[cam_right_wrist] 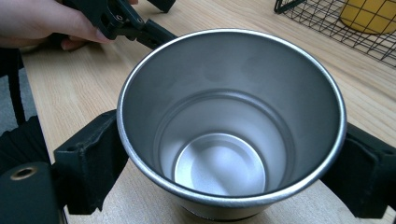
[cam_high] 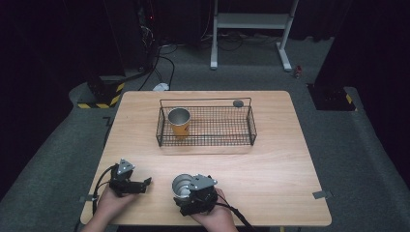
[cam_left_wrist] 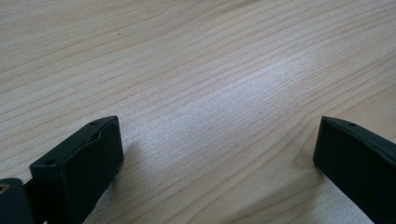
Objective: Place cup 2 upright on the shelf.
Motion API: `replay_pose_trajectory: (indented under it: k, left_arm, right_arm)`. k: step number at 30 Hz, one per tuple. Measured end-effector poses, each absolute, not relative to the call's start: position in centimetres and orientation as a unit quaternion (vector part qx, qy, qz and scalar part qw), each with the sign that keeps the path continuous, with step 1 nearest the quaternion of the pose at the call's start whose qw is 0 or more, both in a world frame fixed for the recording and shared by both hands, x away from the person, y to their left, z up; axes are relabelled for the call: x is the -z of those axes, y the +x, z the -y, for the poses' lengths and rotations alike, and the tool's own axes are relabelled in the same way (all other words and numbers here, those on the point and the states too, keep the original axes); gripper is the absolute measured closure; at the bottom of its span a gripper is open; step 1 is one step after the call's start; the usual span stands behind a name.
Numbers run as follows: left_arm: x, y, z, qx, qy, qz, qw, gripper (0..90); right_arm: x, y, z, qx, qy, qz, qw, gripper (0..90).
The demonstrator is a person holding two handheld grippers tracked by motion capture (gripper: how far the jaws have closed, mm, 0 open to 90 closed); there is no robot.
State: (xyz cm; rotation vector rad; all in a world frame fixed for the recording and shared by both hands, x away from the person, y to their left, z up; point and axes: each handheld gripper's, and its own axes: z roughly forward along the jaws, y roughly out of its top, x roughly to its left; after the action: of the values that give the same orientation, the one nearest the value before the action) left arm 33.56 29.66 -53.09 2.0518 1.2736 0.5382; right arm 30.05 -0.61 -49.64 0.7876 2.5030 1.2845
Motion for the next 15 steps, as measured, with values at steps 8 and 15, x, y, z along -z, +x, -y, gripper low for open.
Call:
replay_pose_trajectory:
  k: [8, 15]
  left_arm:
    - [53.1, 33.57, -29.65, -0.206, 0.783, -0.486, 0.328, 1.8]
    - [53.1, 33.57, -29.65, -0.206, 0.783, -0.486, 0.328, 1.8]
  right_arm:
    - [50.18, 30.17, 0.72, -0.442, 0.266, -0.849, 0.111, 9.8]
    - [50.16, 30.15, 0.67, -0.446, 0.266, -0.847, 0.116, 11.8]
